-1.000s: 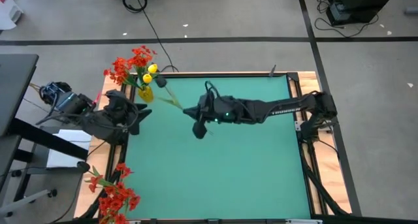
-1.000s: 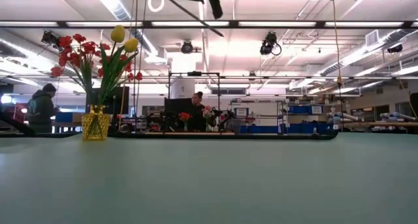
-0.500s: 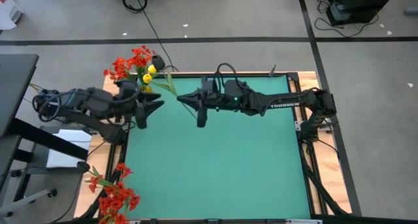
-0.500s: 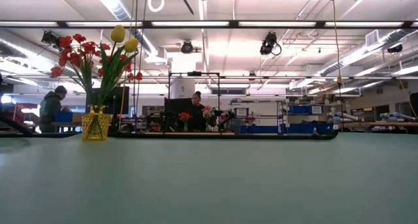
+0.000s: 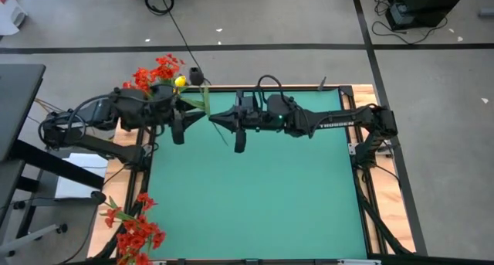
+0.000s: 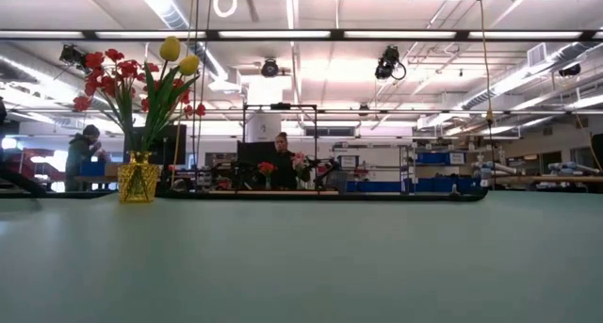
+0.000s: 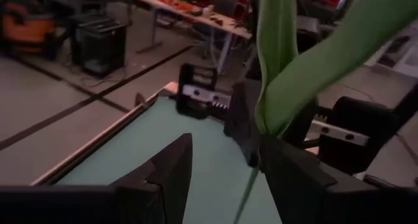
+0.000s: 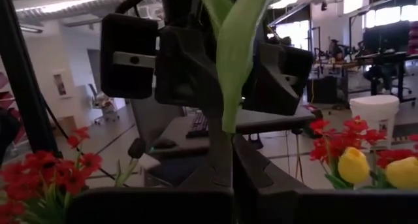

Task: Sort flowers into vase by color
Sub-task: Put the black flower into the transparent vase

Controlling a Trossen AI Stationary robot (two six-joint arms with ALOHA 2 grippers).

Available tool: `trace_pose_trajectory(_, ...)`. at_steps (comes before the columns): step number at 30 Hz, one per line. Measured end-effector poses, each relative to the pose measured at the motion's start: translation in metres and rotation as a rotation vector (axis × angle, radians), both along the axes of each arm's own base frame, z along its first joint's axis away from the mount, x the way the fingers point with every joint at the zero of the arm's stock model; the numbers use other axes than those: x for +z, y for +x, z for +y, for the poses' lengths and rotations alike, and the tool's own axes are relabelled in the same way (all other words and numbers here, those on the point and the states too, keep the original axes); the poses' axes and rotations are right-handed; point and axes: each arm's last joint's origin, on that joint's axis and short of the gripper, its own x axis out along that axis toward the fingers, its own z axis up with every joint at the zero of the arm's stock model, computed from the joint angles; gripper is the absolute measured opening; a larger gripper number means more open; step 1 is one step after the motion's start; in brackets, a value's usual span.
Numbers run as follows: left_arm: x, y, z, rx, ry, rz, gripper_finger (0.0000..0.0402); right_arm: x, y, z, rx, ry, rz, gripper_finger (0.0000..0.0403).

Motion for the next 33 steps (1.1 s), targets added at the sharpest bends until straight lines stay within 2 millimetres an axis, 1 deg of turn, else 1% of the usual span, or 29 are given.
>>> trace_pose_trajectory(11, 0.002, 0.001, 0.004, -0.028, 0.005, -0.016, 0.0188, 0.003, -0.001, -0.002, -0.008, 0.022, -0.028, 0.0001)
trace_pose_trajectory(19, 0.000, 0.001, 0.002, -0.070, -0.059, -0.011, 0.0188, 0.006, -0.002, -0.013, -0.046, 0.034, -0.066, 0.0001)
trace_pose_trajectory(23, 0.001, 0.001, 0.003, -0.067, -0.070, -0.024, 0.0188, 0.007, -0.002, -0.014, -0.037, 0.030, -0.073, 0.0001)
trace_pose_trajectory(27, 0.003, 0.002, 0.007, -0.050, -0.070, -0.047, 0.0188, 0.006, -0.002, -0.013, -0.017, 0.025, -0.068, 0.0001)
trace_pose_trajectory(33, 0.003, 0.005, 0.014, -0.068, -0.049, -0.048, 0.0188, 0.006, -0.002, -0.013, -0.003, 0.013, -0.057, 0.0001)
